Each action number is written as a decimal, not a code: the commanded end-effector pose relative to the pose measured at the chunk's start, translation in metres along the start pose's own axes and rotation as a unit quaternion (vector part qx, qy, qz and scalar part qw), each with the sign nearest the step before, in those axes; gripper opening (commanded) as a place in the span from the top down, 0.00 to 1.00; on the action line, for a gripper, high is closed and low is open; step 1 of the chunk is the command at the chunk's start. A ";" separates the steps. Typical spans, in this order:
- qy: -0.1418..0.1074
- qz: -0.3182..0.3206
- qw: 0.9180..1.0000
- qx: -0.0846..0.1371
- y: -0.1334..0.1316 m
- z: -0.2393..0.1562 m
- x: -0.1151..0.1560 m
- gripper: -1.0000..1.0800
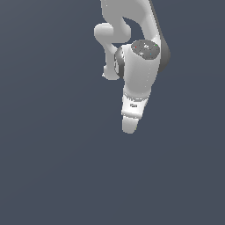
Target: Pick up the object and move it to a goal position.
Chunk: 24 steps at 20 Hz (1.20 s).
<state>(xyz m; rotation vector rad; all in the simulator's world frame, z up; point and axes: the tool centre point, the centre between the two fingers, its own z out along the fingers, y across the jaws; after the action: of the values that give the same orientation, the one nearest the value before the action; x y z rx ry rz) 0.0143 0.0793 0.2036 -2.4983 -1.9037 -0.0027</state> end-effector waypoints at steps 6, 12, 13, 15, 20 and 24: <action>0.000 0.000 1.000 0.001 0.010 -0.079 0.018 1.00; 0.000 0.001 1.000 0.001 0.020 -0.134 0.031 1.00; 0.000 0.001 1.000 0.001 0.021 -0.142 0.033 1.00; 0.000 0.001 1.000 0.001 0.024 -0.157 0.036 1.00; 0.000 0.001 1.000 0.000 0.030 -0.187 0.044 1.00; -0.001 0.001 1.000 0.000 0.033 -0.202 0.047 1.00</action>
<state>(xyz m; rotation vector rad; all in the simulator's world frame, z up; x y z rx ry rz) 0.0570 0.1150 0.4001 -2.5008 -1.9010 -0.0017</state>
